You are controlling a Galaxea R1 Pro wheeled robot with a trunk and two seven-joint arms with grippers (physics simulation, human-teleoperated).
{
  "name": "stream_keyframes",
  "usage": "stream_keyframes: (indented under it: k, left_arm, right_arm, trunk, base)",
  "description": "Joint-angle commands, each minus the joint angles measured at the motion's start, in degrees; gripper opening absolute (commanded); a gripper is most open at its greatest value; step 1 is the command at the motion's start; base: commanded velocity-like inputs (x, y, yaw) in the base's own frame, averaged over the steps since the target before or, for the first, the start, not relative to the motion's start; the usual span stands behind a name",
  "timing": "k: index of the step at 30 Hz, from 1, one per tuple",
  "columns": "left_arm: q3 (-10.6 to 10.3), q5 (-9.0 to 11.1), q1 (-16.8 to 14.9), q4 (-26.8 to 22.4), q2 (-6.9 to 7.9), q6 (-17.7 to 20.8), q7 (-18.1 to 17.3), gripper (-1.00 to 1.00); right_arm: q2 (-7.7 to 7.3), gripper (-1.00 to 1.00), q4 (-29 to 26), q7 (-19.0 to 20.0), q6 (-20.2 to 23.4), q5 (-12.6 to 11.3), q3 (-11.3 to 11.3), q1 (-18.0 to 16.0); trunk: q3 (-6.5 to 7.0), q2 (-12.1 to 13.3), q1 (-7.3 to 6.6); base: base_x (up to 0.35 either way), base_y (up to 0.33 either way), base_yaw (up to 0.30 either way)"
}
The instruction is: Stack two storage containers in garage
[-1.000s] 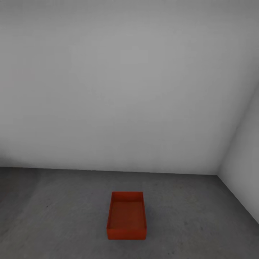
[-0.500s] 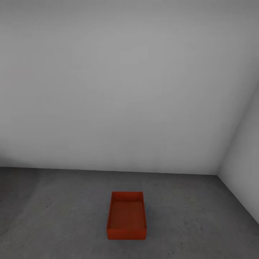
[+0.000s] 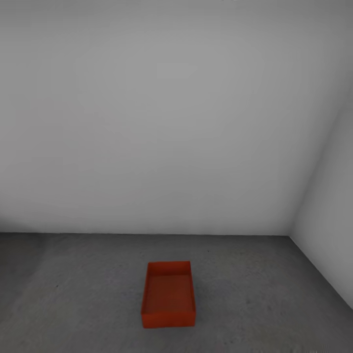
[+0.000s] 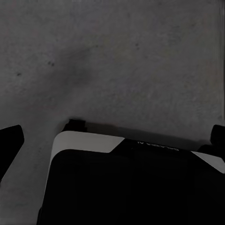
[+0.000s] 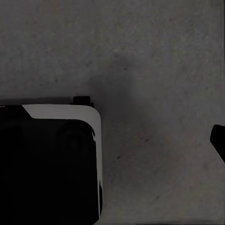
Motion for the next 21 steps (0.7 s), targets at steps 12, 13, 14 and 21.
stream_keyframes:
  k: [12, 13, 14, 21]
  left_arm:
    - [0.28, 0.53, -0.05, -0.01, 0.03, 0.32, 0.07, 1.00]
    - [0.29, 0.55, -0.05, -0.01, 0.02, 0.32, 0.07, 1.00]
    - [0.29, 0.56, -0.05, -0.01, -0.01, 0.32, 0.07, 1.00]
    - [0.30, 0.70, -0.05, -0.01, -0.16, 0.32, 0.07, 1.00]
  right_arm:
    - [0.16, 1.00, 0.24, 0.01, -0.29, -0.72, 0.45, -0.10]
    - [0.17, 1.00, 0.24, 0.01, -0.30, -0.72, 0.44, -0.10]
    - [0.16, 1.00, 0.24, 0.01, -0.31, -0.72, 0.46, -0.10]
    - [0.18, 1.00, 0.24, 0.01, -0.34, -0.72, 0.47, -0.10]
  trunk:
    - [0.56, -0.13, 0.04]
    - [0.64, -0.13, 0.04]
    - [0.73, -0.13, 0.04]
    - [1.37, -0.13, 0.04]
  base:
    - [0.000, 0.000, -0.174]
    - [0.000, 0.000, -0.035]
    - [0.000, 0.000, -0.028]
    - [0.000, 0.000, -0.009]
